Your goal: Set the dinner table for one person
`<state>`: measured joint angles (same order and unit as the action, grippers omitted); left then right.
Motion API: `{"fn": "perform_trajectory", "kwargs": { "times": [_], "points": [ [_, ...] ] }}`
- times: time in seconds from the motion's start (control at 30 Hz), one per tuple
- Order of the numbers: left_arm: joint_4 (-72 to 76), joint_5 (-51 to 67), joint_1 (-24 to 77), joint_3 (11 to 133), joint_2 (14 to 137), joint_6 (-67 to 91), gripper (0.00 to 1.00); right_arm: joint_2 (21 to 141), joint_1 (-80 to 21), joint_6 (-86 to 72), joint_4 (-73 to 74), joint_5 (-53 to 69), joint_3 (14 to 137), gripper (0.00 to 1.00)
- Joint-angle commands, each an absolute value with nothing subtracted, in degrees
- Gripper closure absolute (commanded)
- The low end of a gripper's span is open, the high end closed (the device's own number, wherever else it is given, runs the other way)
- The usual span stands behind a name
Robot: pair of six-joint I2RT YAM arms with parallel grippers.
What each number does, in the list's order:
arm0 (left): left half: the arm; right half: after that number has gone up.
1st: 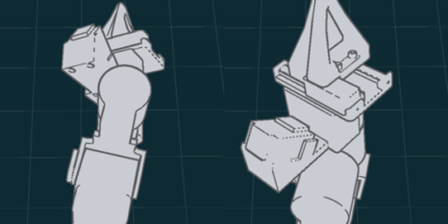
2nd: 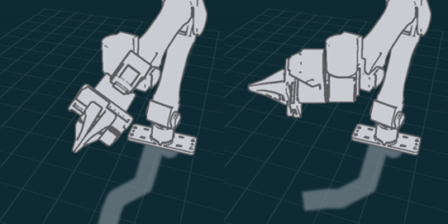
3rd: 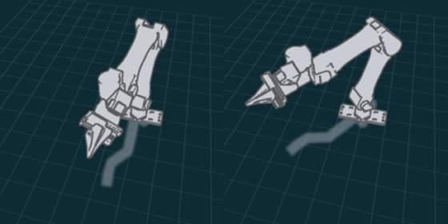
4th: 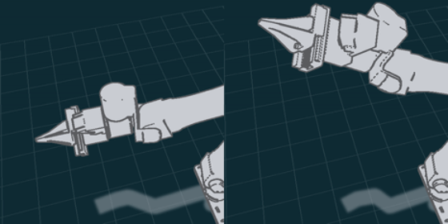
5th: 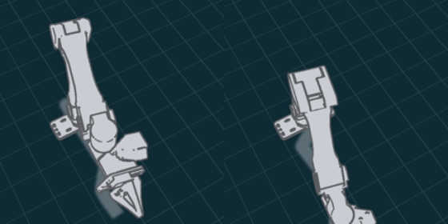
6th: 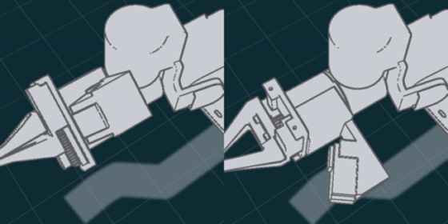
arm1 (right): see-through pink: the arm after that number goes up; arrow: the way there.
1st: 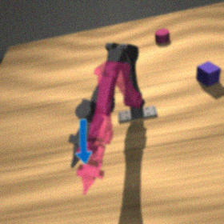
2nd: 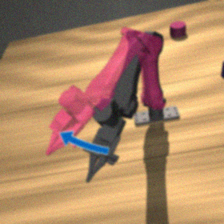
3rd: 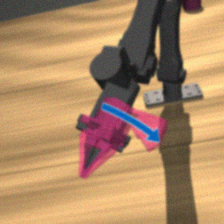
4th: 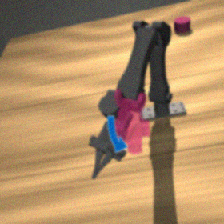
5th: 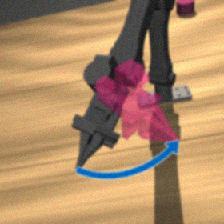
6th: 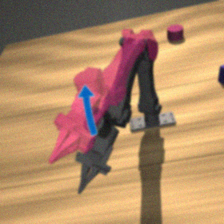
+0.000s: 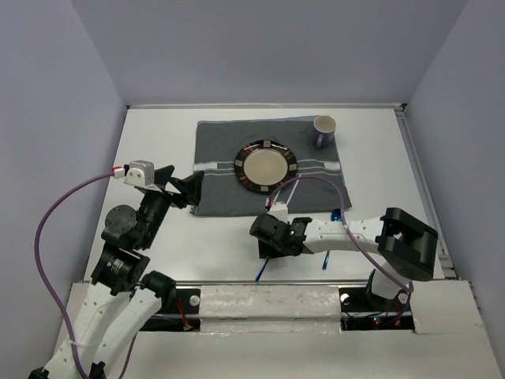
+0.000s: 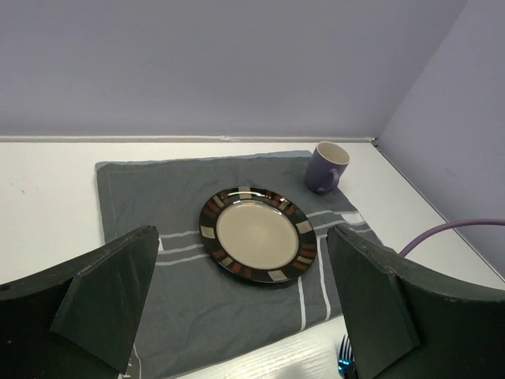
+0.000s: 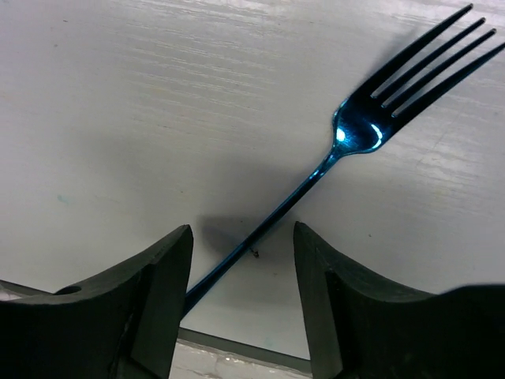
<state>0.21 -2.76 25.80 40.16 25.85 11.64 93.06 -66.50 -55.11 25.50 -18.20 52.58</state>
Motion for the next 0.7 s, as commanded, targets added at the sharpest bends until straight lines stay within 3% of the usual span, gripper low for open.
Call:
{"fn": "perform_trajectory", "kwargs": {
  "times": [0.0,0.13,0.2,0.37,0.47,0.57,0.67],
  "points": [
    [2.81,-1.58,26.37,40.08,25.14,11.60,0.01,93.78,-66.97,-57.65,25.22,-19.51,54.05,0.46],
    [2.81,-1.58,26.46,40.08,25.22,11.60,0.01,94.66,-66.97,-57.83,25.40,-20.74,53.44,0.54],
    [2.90,-1.50,26.54,40.08,25.31,11.60,0.01,95.18,-66.97,-58.01,25.92,-21.36,53.09,0.64],
    [2.90,-1.49,26.89,40.08,25.40,11.60,0.01,95.54,-66.97,-58.97,26.72,-22.23,51.95,0.79],
    [2.90,-1.49,27.16,40.08,25.40,11.60,0.01,95.10,-66.97,-60.03,27.25,-22.76,50.98,0.94],
    [2.90,-1.67,27.16,40.08,25.66,11.51,0.01,94.49,-66.97,-60.56,27.42,-23.81,50.54,1.00],
    [2.90,-1.76,27.16,40.17,25.49,11.51,0.01,93.52,-66.97,-59.94,28.74,-25.40,51.59,1.00]
  ]
}}
